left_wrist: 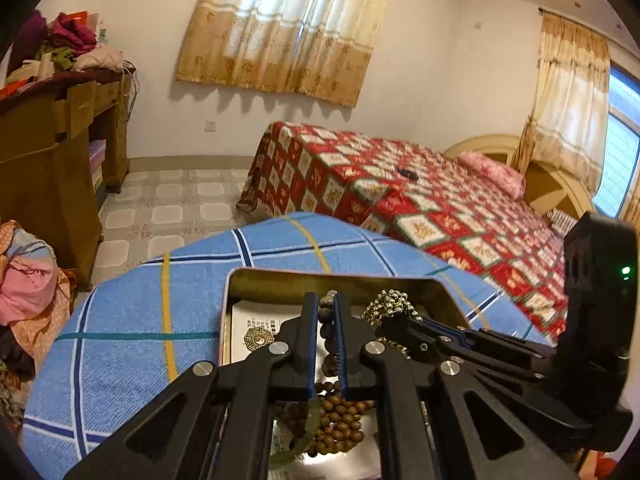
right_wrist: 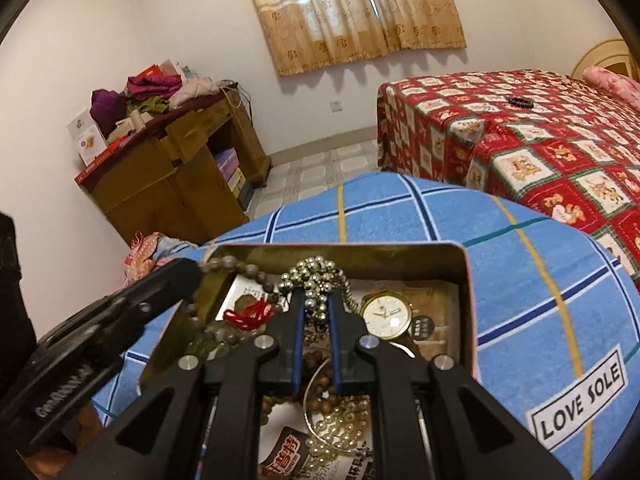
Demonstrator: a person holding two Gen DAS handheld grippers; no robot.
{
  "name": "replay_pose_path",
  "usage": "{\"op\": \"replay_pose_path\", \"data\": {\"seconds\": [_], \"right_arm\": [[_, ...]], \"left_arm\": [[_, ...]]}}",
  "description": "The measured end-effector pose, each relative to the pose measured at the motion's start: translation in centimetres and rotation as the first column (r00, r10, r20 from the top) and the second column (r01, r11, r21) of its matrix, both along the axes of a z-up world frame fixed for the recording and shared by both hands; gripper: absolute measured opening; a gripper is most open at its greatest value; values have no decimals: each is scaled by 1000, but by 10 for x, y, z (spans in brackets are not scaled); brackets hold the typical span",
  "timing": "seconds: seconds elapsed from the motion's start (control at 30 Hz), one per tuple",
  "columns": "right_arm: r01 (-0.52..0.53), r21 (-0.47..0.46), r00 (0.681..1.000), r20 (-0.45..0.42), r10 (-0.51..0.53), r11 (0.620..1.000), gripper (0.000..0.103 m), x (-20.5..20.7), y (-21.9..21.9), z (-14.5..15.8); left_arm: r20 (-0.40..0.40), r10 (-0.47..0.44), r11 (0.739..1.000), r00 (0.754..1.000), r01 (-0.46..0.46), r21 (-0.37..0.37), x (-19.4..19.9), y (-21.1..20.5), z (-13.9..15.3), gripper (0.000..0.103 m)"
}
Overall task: Organize jewelry
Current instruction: 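Carry the bead bracelet and gold chain into the pink tin and release both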
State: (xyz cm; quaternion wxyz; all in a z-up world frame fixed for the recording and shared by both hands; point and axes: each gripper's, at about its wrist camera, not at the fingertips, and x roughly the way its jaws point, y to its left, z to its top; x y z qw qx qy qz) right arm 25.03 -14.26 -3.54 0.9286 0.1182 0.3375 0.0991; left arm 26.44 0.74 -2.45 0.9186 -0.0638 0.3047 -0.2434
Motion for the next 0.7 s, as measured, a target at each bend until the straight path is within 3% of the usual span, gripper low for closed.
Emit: {"op": "replay_pose_path", "data": {"seconds": [0.1,0.17,0.23,0.3,0.4,0.53,0.7], "right_arm": [[-10,-9,1000,-3,10,1000,16,1,3,-3],[-14,-19,1000,4,14,1000,19,2,4,-3],[-11,-34,1000,0,11,999,23,2,4,-4],[2,-29,1000,2,-2,1000,23,1,0,-4],[21,20,1000,14,-21,1000,28,-2,-8,-2],[51,21,997,53,-52,998,41,-7,-11,6],[71,11,995,73,-71,997,42,-7,-12,6]], "left_arm": [[-3,-20,1000,1000,20,10,0,-2,-2,8],[-19,-18,999,1000,18,29,0,-3,-6,27],[-33,20,998,999,-18,64,3,-1,-9,53],[-41,33,998,999,-31,51,2,4,-11,68],[-45,35,999,998,-36,-9,-6,15,-8,71],[9,72,997,997,-73,28,-20,18,-5,72],[-5,82,997,997,-82,-2,-25,25,-4,72]]}}
